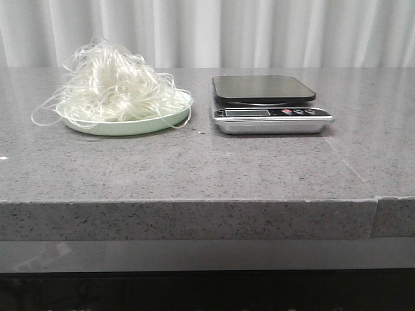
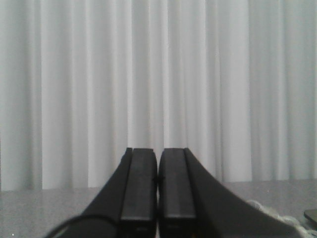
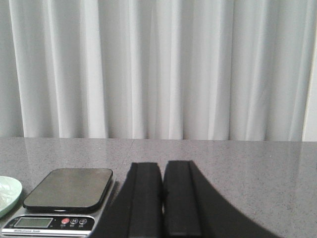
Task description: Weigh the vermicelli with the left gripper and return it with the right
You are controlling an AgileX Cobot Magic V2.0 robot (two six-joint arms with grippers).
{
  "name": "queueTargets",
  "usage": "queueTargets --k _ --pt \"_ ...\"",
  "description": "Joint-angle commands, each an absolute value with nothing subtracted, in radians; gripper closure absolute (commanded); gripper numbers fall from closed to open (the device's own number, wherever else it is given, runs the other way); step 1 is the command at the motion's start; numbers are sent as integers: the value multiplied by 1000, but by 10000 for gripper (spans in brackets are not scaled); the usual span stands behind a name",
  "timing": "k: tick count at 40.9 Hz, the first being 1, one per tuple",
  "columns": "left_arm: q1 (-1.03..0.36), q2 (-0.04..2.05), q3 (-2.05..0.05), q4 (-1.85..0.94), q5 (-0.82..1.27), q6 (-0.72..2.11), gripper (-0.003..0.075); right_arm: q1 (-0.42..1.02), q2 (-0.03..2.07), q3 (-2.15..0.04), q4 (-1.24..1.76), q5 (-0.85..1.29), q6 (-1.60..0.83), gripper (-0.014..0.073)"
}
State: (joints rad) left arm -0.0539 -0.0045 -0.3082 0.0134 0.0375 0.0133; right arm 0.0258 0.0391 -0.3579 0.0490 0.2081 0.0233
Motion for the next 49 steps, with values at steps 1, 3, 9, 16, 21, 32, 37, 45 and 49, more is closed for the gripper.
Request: queueTargets --k 1,3,9,16,21,32,37,45,49 --pt "-49 4 -417 7 53 7 575 19 123 -461 49 204 20 435" --pt "-49 27 -458 7 85 7 575 19 156 -499 49 229 20 435" --pt "-49 134 -564 7 157 7 575 19 259 -610 35 316 19 435" --pt "-49 281 -670 7 273 7 575 19 366 -683 11 403 19 435" --pt "-49 344 -669 7 275 7 575 19 418 -685 11 437 19 435" --pt "-49 439 -667 7 349 7 575 19 515 -684 0 495 19 435" --pt "-49 462 -667 0 349 7 575 19 535 -684 0 494 19 435" --pt "-49 478 -667 0 341 7 575 19 542 -684 0 498 19 435" --pt "-49 478 -667 0 342 7 569 19 542 -684 0 506 19 430"
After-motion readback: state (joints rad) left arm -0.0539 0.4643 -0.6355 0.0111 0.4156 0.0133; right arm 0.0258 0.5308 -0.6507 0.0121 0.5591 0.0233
